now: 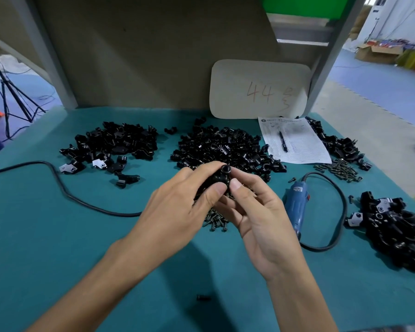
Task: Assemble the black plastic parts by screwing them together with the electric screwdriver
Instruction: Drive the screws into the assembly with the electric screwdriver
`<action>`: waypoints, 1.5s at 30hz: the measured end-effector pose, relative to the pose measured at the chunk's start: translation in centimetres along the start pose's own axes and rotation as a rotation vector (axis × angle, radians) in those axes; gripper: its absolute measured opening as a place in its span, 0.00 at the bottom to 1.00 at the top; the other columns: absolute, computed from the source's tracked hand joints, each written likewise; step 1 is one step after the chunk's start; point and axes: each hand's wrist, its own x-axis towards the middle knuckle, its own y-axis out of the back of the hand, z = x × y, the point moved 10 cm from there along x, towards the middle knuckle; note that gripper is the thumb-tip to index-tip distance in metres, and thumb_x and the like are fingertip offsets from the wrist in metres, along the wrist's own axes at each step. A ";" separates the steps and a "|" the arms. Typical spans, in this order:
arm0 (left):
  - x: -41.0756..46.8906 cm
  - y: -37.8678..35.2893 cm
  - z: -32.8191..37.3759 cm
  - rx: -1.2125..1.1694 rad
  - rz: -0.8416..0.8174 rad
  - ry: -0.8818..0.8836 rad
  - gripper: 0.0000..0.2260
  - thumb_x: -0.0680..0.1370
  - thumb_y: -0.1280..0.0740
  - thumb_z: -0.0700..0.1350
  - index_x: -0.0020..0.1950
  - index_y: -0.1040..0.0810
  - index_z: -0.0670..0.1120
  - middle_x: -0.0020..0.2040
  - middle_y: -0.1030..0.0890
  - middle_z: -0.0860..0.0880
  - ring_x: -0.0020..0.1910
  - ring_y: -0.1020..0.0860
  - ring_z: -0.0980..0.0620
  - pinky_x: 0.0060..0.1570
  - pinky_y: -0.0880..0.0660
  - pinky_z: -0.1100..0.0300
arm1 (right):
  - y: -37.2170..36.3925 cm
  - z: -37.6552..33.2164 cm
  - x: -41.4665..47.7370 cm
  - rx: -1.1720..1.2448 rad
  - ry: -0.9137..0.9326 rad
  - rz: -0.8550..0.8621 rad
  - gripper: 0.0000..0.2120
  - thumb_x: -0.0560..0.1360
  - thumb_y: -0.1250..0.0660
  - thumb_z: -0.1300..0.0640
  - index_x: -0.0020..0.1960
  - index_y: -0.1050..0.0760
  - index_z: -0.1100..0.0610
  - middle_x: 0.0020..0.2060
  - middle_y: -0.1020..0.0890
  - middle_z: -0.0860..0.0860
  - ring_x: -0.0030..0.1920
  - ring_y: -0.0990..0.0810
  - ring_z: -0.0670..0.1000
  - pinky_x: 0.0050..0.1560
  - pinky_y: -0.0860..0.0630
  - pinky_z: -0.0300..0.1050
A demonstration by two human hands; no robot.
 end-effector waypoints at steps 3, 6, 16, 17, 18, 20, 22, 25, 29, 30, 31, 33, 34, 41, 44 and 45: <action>0.0 -0.3 0.4 -0.052 -0.052 -0.015 0.19 0.81 0.50 0.68 0.72 0.40 0.72 0.54 0.26 0.60 0.53 0.24 0.61 0.52 0.26 0.58 | -0.1 -0.3 -0.2 -0.004 0.028 0.012 0.11 0.75 0.30 0.56 0.56 0.14 0.53 0.49 0.13 0.52 0.47 0.14 0.49 0.51 0.18 0.42; 0.0 -0.1 0.9 -0.070 -0.068 -0.036 0.21 0.81 0.51 0.69 0.74 0.40 0.70 0.58 0.26 0.60 0.56 0.24 0.59 0.55 0.24 0.53 | -0.2 -0.9 -0.4 -0.026 0.057 0.016 0.12 0.74 0.29 0.55 0.57 0.14 0.53 0.45 0.13 0.51 0.45 0.15 0.47 0.52 0.18 0.42; 0.3 1.0 2.8 -0.258 -0.179 -0.103 0.09 0.84 0.39 0.56 0.64 0.29 0.63 0.48 0.17 0.65 0.47 0.19 0.63 0.44 0.26 0.68 | -0.6 -1.5 -1.0 0.016 0.056 0.024 0.13 0.75 0.28 0.55 0.59 0.16 0.53 0.50 0.14 0.56 0.47 0.14 0.52 0.52 0.18 0.44; 0.2 1.2 3.1 -0.248 -0.172 -0.118 0.09 0.84 0.39 0.55 0.64 0.29 0.63 0.46 0.18 0.67 0.45 0.20 0.66 0.43 0.27 0.71 | -0.7 -1.5 -1.1 0.026 0.050 0.021 0.13 0.75 0.27 0.55 0.59 0.17 0.53 0.50 0.14 0.57 0.47 0.14 0.52 0.52 0.18 0.44; 0.1 1.4 3.4 -0.222 -0.162 -0.136 0.08 0.85 0.40 0.55 0.63 0.29 0.63 0.45 0.19 0.68 0.44 0.21 0.69 0.41 0.29 0.74 | -0.8 -1.6 -1.2 0.034 0.045 0.020 0.13 0.74 0.26 0.54 0.59 0.17 0.54 0.50 0.15 0.58 0.47 0.14 0.53 0.52 0.18 0.44; 0.0 1.6 4.0 -0.161 -0.140 -0.152 0.08 0.84 0.42 0.58 0.63 0.32 0.66 0.48 0.21 0.70 0.48 0.22 0.70 0.41 0.29 0.73 | -0.8 -1.8 -1.2 0.039 0.047 0.015 0.12 0.75 0.26 0.54 0.57 0.16 0.53 0.50 0.15 0.56 0.47 0.14 0.52 0.51 0.18 0.44; -0.1 1.6 4.1 -0.115 -0.131 -0.146 0.10 0.83 0.45 0.63 0.64 0.35 0.68 0.52 0.23 0.70 0.52 0.23 0.67 0.42 0.31 0.68 | -1.0 -2.1 -1.3 0.046 0.059 0.005 0.10 0.74 0.26 0.54 0.55 0.15 0.52 0.48 0.14 0.53 0.45 0.14 0.50 0.51 0.18 0.43; -0.2 1.6 4.3 -0.058 -0.120 -0.154 0.14 0.81 0.48 0.67 0.66 0.39 0.69 0.49 0.26 0.74 0.48 0.24 0.66 0.38 0.33 0.65 | -1.1 -2.5 -1.5 0.048 0.071 -0.007 0.09 0.74 0.26 0.54 0.54 0.15 0.51 0.47 0.13 0.53 0.45 0.14 0.48 0.50 0.18 0.42; -0.4 1.7 4.9 -0.054 -0.111 -0.170 0.09 0.81 0.47 0.66 0.59 0.40 0.68 0.45 0.25 0.74 0.43 0.24 0.67 0.32 0.33 0.70 | -1.0 -2.5 -1.7 0.039 0.061 -0.001 0.10 0.72 0.24 0.52 0.54 0.15 0.51 0.48 0.13 0.54 0.46 0.14 0.49 0.50 0.18 0.42; -0.4 1.8 5.0 -0.056 -0.104 -0.171 0.07 0.81 0.47 0.65 0.57 0.40 0.68 0.45 0.26 0.75 0.42 0.24 0.68 0.33 0.31 0.71 | -0.9 -2.5 -1.7 0.041 0.060 0.002 0.12 0.71 0.25 0.52 0.54 0.15 0.52 0.48 0.13 0.54 0.45 0.14 0.49 0.50 0.18 0.42; -0.4 1.8 5.1 -0.056 -0.095 -0.171 0.06 0.81 0.46 0.65 0.56 0.39 0.68 0.44 0.26 0.75 0.42 0.24 0.69 0.36 0.31 0.74 | -0.9 -2.5 -1.7 0.044 0.060 0.002 0.12 0.71 0.25 0.52 0.54 0.15 0.52 0.48 0.13 0.54 0.45 0.14 0.49 0.50 0.18 0.42; -0.6 1.9 5.3 -0.055 -0.073 -0.174 0.06 0.81 0.45 0.64 0.57 0.39 0.68 0.43 0.26 0.75 0.42 0.25 0.70 0.39 0.32 0.77 | -0.9 -2.5 -1.7 0.049 0.059 0.001 0.14 0.71 0.24 0.52 0.55 0.15 0.53 0.48 0.14 0.54 0.46 0.14 0.49 0.50 0.18 0.42; -0.6 2.0 5.4 -0.053 -0.060 -0.178 0.06 0.82 0.45 0.63 0.57 0.39 0.68 0.43 0.25 0.75 0.42 0.25 0.70 0.39 0.33 0.77 | -0.9 -2.4 -1.7 0.052 0.057 0.003 0.14 0.70 0.24 0.52 0.55 0.15 0.53 0.48 0.14 0.54 0.46 0.14 0.49 0.50 0.18 0.42; -0.5 1.9 5.4 -0.025 -0.049 -0.170 0.12 0.81 0.46 0.64 0.64 0.38 0.65 0.51 0.28 0.74 0.50 0.27 0.70 0.45 0.34 0.76 | -1.0 -2.6 -1.7 0.059 0.054 0.001 0.14 0.70 0.23 0.51 0.54 0.15 0.52 0.47 0.14 0.53 0.46 0.14 0.48 0.49 0.18 0.41; -0.4 1.8 5.5 -0.040 -0.058 -0.162 0.13 0.81 0.46 0.64 0.66 0.37 0.67 0.56 0.28 0.69 0.54 0.27 0.67 0.48 0.32 0.74 | -0.9 -2.5 -1.6 0.055 0.054 0.006 0.14 0.70 0.23 0.51 0.54 0.15 0.52 0.46 0.15 0.53 0.45 0.14 0.48 0.49 0.18 0.41; -0.3 1.7 5.4 -0.049 -0.060 -0.158 0.13 0.81 0.46 0.64 0.65 0.37 0.67 0.57 0.28 0.69 0.54 0.26 0.66 0.48 0.32 0.74 | -0.9 -2.5 -1.6 0.053 0.052 0.011 0.14 0.70 0.23 0.51 0.55 0.15 0.52 0.46 0.15 0.53 0.45 0.14 0.48 0.49 0.18 0.41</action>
